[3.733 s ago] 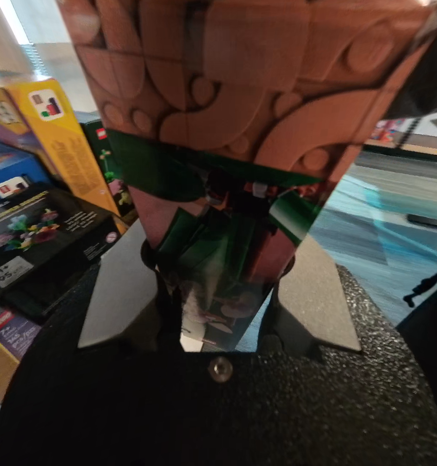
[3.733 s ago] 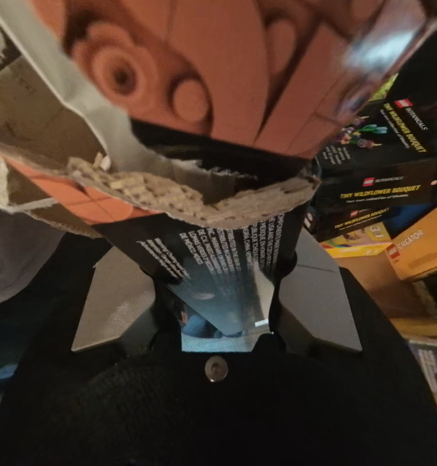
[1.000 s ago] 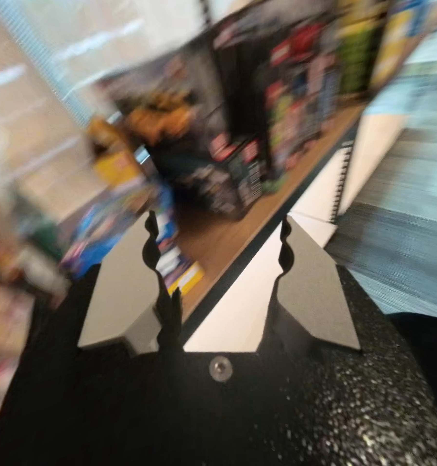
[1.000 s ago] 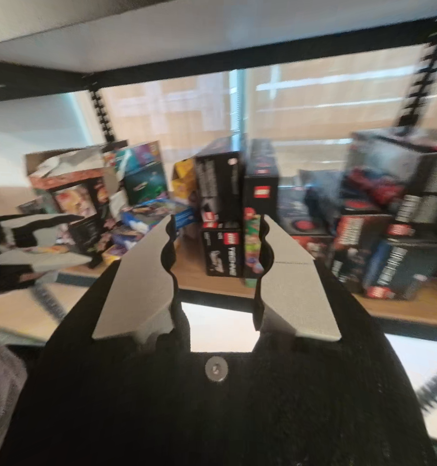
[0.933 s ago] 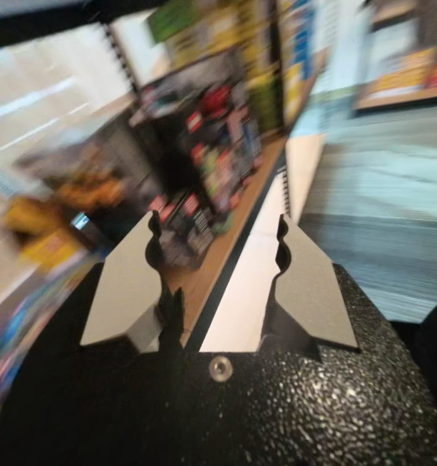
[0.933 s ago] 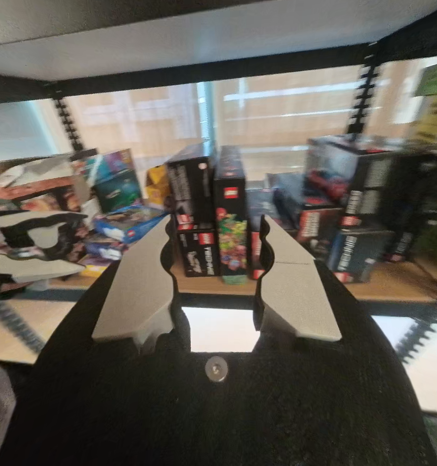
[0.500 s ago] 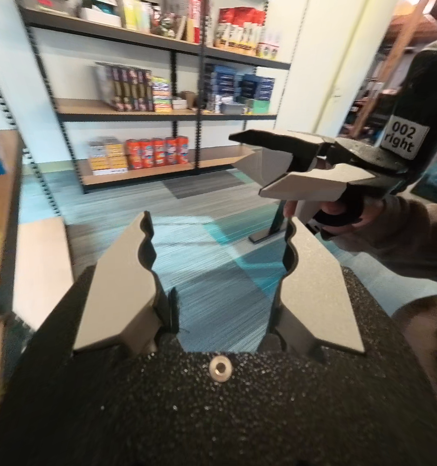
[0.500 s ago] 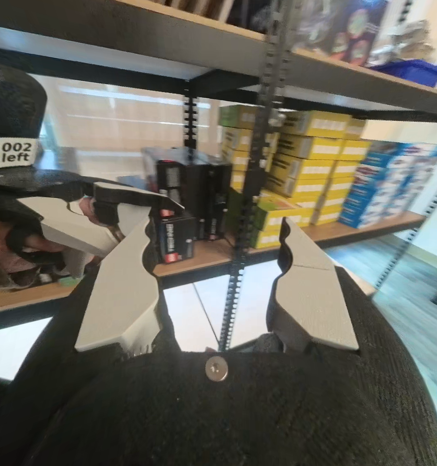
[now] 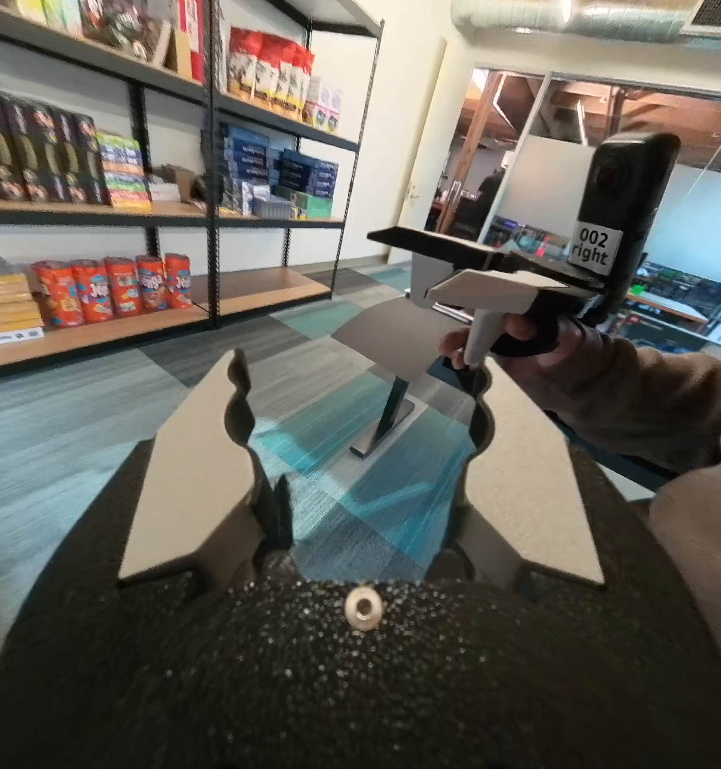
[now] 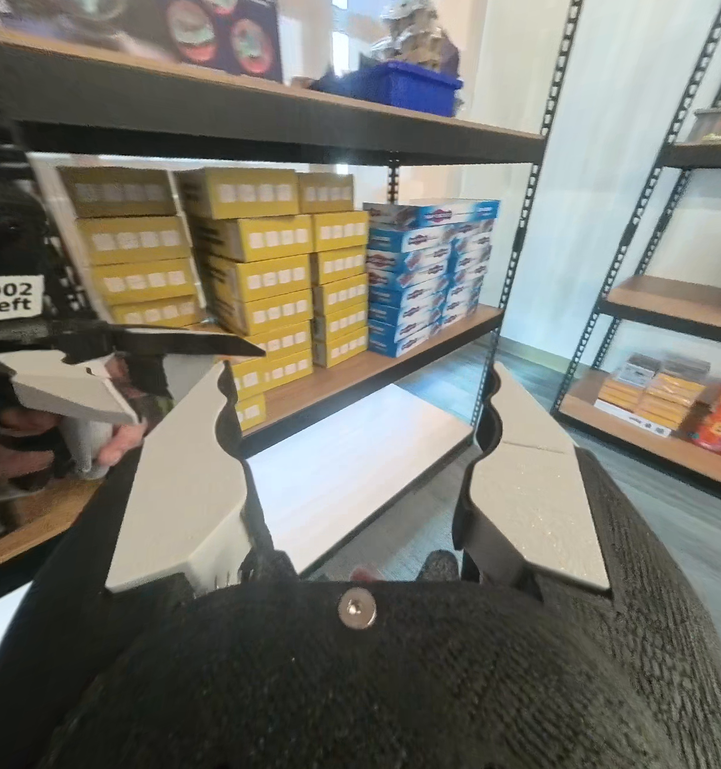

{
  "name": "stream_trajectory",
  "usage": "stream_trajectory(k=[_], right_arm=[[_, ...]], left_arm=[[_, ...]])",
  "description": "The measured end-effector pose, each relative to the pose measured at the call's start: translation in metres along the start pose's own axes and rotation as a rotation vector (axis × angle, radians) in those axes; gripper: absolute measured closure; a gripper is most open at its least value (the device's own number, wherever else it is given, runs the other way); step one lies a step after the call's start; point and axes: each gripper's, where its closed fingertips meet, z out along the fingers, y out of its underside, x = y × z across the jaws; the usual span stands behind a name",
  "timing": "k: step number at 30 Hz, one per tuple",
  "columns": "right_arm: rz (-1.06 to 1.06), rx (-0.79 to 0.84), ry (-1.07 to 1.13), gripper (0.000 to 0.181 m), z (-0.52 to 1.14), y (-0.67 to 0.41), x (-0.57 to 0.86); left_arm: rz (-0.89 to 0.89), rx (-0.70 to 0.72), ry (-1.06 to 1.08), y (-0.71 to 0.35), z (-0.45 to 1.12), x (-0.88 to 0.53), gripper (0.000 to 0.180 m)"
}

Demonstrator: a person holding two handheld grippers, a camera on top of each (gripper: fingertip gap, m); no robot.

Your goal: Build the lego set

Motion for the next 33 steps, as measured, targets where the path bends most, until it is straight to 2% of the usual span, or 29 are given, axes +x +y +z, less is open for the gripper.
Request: stream_trajectory(k=[5, 9, 14, 17, 22, 33], right_arm=[[-0.035, -0.041, -0.032, 0.064, 0.037, 0.026, 0.050], [-0.054, -0.083, -0.163, 0.064, 0.084, 0.053, 0.089], [-0.014, -0.080, -0.376, 0.064, 0.153, 0.044, 0.141], [-0.025, -0.038, -0.448, 0.065, 0.179, 0.022, 0.183], [-0.128, -0.048, -0.405, 0.066, 0.203, 0.026, 0.283], [-0.115, -0.126, -0.089, 0.068, 0.245, 0.059, 0.521]], left_arm=[[-0.021, -0.029, -0.058, -0.004, 0.057, -0.059, 0.075], [-0.048, -0.029, -0.180, 0.001, 0.087, -0.124, 0.075], [-0.165, 0.081, -0.396, -0.020, 0.118, -0.204, 0.075], [-0.124, 0.112, -0.475, -0.036, 0.148, -0.235, 0.079], [0.009, 0.057, -0.466, -0.056, 0.236, -0.283, 0.081], [0.071, -0.026, -0.207, -0.068, 0.456, -0.393, 0.081]])
